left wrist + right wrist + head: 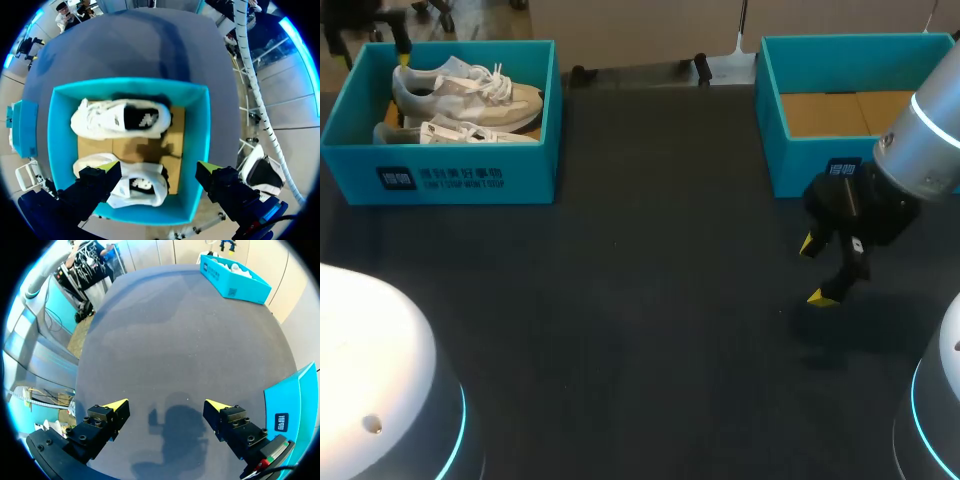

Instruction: Take the shoe out of the shoebox, open the shoe tongue, remove and reinsert the insole, then place the shoe into the shoebox

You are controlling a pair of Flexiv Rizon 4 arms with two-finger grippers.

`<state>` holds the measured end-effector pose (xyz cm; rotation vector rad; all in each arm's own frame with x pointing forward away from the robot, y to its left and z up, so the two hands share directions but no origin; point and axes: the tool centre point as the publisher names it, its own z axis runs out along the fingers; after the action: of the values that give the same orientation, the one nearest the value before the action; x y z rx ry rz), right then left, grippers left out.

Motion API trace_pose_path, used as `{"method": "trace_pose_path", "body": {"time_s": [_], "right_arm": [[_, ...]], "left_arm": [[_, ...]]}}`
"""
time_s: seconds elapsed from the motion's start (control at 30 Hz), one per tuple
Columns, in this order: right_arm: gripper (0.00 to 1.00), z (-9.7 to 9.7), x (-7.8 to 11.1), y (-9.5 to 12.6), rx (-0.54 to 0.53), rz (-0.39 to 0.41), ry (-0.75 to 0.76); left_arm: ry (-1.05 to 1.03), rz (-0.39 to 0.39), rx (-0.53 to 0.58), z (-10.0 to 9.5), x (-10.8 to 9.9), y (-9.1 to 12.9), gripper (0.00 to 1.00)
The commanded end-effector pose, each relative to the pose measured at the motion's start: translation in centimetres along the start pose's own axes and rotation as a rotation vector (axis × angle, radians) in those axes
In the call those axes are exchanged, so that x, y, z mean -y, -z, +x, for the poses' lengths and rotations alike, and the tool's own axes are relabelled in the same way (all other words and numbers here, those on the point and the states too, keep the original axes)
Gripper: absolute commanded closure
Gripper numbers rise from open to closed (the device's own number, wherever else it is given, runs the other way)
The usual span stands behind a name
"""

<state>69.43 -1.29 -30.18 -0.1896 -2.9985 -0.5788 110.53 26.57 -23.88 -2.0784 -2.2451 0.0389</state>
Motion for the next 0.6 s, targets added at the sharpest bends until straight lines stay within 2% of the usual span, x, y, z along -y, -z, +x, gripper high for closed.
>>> {"method": "trace_pose_path", "body": {"time_s": [0.03,0.07,0.6], "right_arm": [[0.0,0.1,-0.03,-0.03,0.002,0.003,-0.001],[0.0,0.1,-0.03,-0.03,0.002,0.003,-0.001],[0.0,0.1,-0.03,-0.03,0.002,0.003,-0.001]], "left_arm": [[0.009,-0.1,0.003,0.43,6.05,-0.07,0.0],[-0.003,-0.089,0.003,0.59,6.7,-0.12,0.0],[-0.003,-0.089,0.003,0.59,6.7,-0.12,0.0]]}}
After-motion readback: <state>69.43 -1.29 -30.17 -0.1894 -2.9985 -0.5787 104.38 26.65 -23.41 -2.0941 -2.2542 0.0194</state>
